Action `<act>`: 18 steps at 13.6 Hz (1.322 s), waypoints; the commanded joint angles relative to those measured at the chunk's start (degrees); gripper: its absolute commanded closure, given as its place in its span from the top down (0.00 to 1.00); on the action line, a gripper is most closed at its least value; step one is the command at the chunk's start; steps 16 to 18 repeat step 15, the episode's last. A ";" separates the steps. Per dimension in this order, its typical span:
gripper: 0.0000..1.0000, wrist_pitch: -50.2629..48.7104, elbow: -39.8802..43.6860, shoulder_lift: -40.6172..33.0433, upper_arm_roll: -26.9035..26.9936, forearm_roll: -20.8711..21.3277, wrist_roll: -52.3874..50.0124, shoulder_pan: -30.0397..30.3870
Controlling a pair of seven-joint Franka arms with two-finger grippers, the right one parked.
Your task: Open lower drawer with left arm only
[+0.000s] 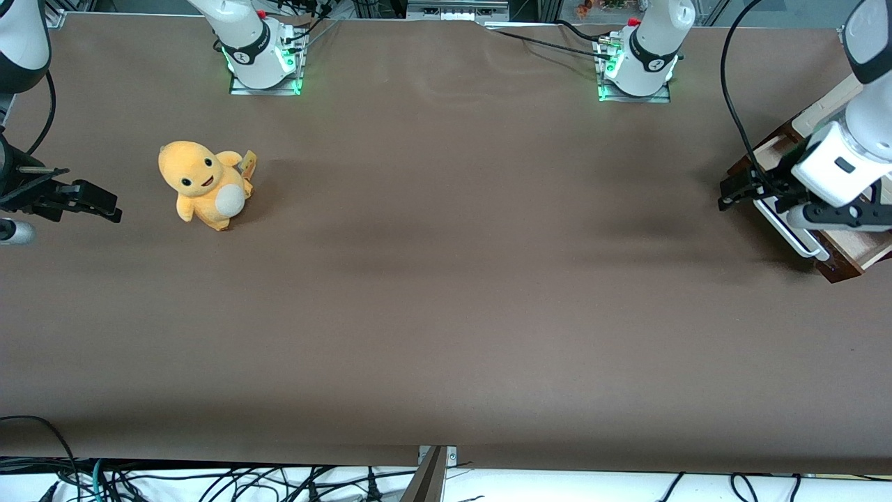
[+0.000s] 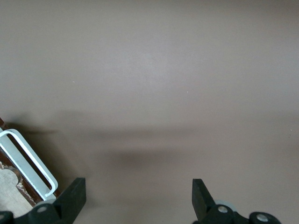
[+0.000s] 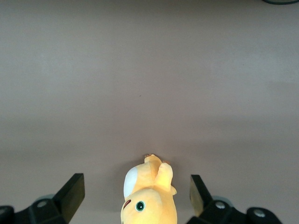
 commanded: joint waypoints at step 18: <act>1.00 -3.37 0.85 0.01 -1.96 3.17 0.96 0.36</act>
